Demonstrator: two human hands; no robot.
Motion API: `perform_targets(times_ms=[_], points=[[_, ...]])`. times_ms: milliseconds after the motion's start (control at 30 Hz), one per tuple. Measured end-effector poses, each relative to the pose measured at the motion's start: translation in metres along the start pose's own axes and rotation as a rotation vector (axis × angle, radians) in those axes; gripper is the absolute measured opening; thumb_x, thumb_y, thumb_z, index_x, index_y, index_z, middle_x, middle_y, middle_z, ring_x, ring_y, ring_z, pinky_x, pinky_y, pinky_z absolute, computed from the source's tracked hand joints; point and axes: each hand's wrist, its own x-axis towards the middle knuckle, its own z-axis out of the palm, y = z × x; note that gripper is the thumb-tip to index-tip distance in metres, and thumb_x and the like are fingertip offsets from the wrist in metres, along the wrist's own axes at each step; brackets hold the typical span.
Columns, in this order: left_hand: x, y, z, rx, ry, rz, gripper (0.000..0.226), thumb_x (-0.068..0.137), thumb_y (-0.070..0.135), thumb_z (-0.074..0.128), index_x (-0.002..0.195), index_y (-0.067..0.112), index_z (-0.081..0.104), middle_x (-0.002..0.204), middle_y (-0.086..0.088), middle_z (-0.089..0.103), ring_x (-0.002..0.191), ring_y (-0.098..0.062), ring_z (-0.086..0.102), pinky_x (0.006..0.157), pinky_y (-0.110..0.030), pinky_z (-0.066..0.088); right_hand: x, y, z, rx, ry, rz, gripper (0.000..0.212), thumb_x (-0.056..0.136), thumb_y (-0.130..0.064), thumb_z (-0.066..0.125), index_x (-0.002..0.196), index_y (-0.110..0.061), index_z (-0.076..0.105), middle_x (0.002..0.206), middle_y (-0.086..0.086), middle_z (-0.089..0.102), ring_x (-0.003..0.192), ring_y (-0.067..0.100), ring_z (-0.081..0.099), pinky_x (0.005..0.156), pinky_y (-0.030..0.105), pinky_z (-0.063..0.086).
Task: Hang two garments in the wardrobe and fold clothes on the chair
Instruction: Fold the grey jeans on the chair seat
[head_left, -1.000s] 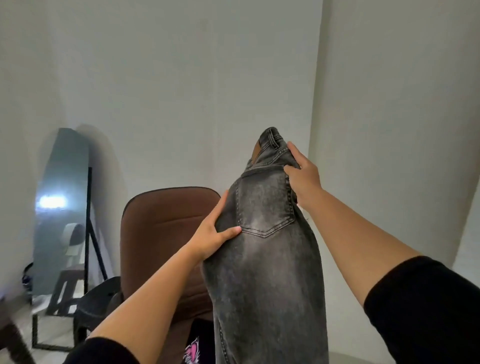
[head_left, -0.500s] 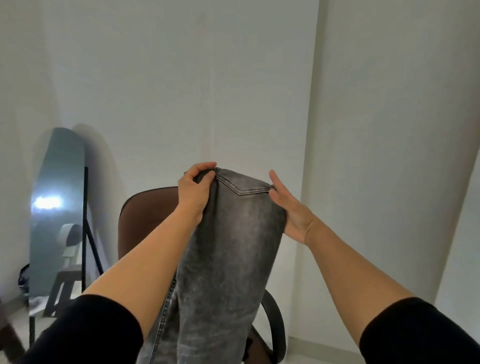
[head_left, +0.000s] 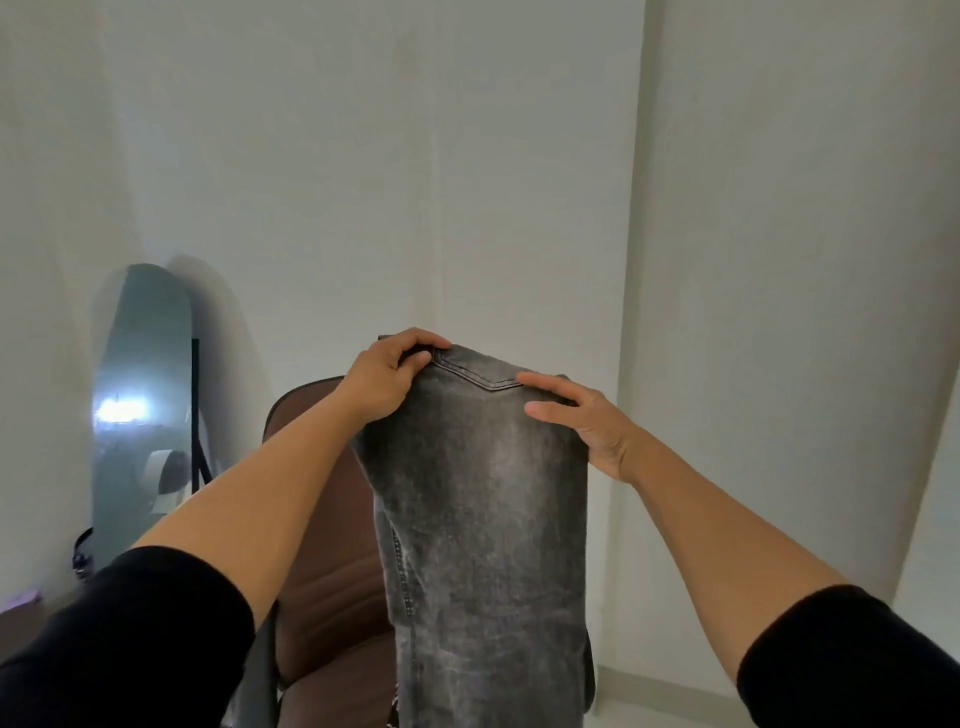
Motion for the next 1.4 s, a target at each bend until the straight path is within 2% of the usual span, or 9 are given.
perform_targets(times_ms=[133, 300, 400, 533, 667, 1000, 1167, 1333, 1400], points=[[0.005, 0.003, 0.002, -0.207, 0.166, -0.052, 0.028, 0.098, 0.012, 0.043, 0.104, 0.028, 0.065, 0.109, 0.010, 0.060, 0.106, -0.010, 0.052, 0.090, -0.020, 0.037, -0.008, -0.001, -0.003, 0.048, -0.046, 0.002, 0.054, 0.080, -0.008, 0.067, 0.121, -0.041, 0.058, 0.128, -0.017, 0.055, 0.119, 0.006, 0.052, 0.103, 0.027, 0.039], [0.018, 0.001, -0.003, -0.268, 0.298, -0.100, 0.021, 0.095, 0.016, 0.051, 0.098, 0.032, 0.064, 0.108, 0.003, 0.063, 0.108, -0.017, 0.056, 0.094, -0.027, 0.044, -0.022, 0.019, 0.010, 0.071, -0.073, 0.016, 0.054, 0.080, 0.000, 0.066, 0.113, -0.042, 0.064, 0.124, -0.016, 0.058, 0.118, 0.008, 0.053, 0.100, 0.031, 0.044], [0.019, -0.001, -0.008, -0.126, 0.203, -0.116, 0.020, 0.092, 0.035, 0.055, 0.112, 0.034, 0.058, 0.111, 0.005, 0.061, 0.109, -0.019, 0.055, 0.096, -0.032, 0.043, -0.016, 0.015, 0.028, 0.034, 0.062, -0.032, 0.037, 0.086, 0.006, 0.057, 0.102, -0.025, 0.070, 0.112, -0.004, 0.063, 0.107, 0.016, 0.059, 0.094, 0.026, 0.049], [0.006, -0.005, -0.017, -0.051, 0.056, -0.289, 0.057, 0.088, 0.059, 0.047, 0.137, 0.035, 0.033, 0.135, -0.006, 0.050, 0.126, -0.031, 0.045, 0.103, -0.039, 0.034, -0.002, -0.001, 0.050, 0.114, 0.300, -0.122, 0.037, 0.090, 0.006, 0.047, 0.091, -0.023, 0.071, 0.100, 0.000, 0.058, 0.089, 0.012, 0.055, 0.074, 0.016, 0.049], [-0.021, -0.026, -0.010, -0.011, 0.004, -0.402, 0.065, 0.088, 0.066, 0.036, 0.141, 0.030, 0.029, 0.144, -0.011, 0.042, 0.131, -0.033, 0.038, 0.105, -0.041, 0.030, 0.020, -0.018, 0.069, 0.185, 0.351, -0.156, 0.043, 0.090, 0.004, 0.047, 0.088, -0.029, 0.073, 0.105, 0.002, 0.058, 0.094, 0.013, 0.053, 0.085, 0.023, 0.048], [-0.051, -0.034, 0.015, -0.357, -0.198, -0.886, 0.080, 0.083, 0.072, 0.037, 0.144, 0.027, 0.013, 0.145, -0.012, 0.031, 0.114, -0.036, 0.049, 0.090, -0.060, 0.046, 0.044, -0.026, 0.075, 0.083, 0.538, -0.145, 0.045, 0.093, 0.003, 0.040, 0.105, -0.030, 0.069, 0.059, -0.004, 0.031, 0.047, 0.006, 0.026, 0.048, 0.018, 0.032], [-0.057, -0.035, 0.036, -0.429, -0.071, -0.583, 0.069, 0.083, 0.055, 0.060, 0.138, 0.030, 0.028, 0.128, -0.007, 0.051, 0.109, -0.022, 0.054, 0.093, -0.036, 0.045, 0.040, -0.020, 0.048, 0.086, 0.621, -0.105, 0.046, 0.092, 0.003, 0.041, 0.112, -0.032, 0.064, 0.065, -0.002, 0.037, 0.050, 0.007, 0.031, 0.049, 0.017, 0.037], [-0.045, -0.014, 0.041, -0.385, 0.001, -0.274, 0.013, 0.086, 0.018, 0.066, 0.093, 0.030, 0.064, 0.100, 0.003, 0.069, 0.097, -0.015, 0.063, 0.087, -0.027, 0.049, 0.030, -0.004, 0.021, 0.104, 0.568, -0.063, 0.039, 0.091, -0.010, 0.056, 0.121, -0.036, 0.058, 0.084, 0.002, 0.047, 0.080, 0.016, 0.049, 0.082, 0.034, 0.048], [-0.038, -0.005, 0.043, -0.412, 0.121, -0.228, 0.019, 0.088, 0.010, 0.061, 0.081, 0.027, 0.065, 0.091, 0.007, 0.069, 0.090, -0.012, 0.063, 0.085, -0.025, 0.048, 0.023, 0.002, 0.011, 0.089, 0.492, -0.054, 0.036, 0.090, -0.021, 0.062, 0.115, -0.047, 0.058, 0.107, 0.006, 0.051, 0.104, 0.022, 0.053, 0.095, 0.040, 0.048]])
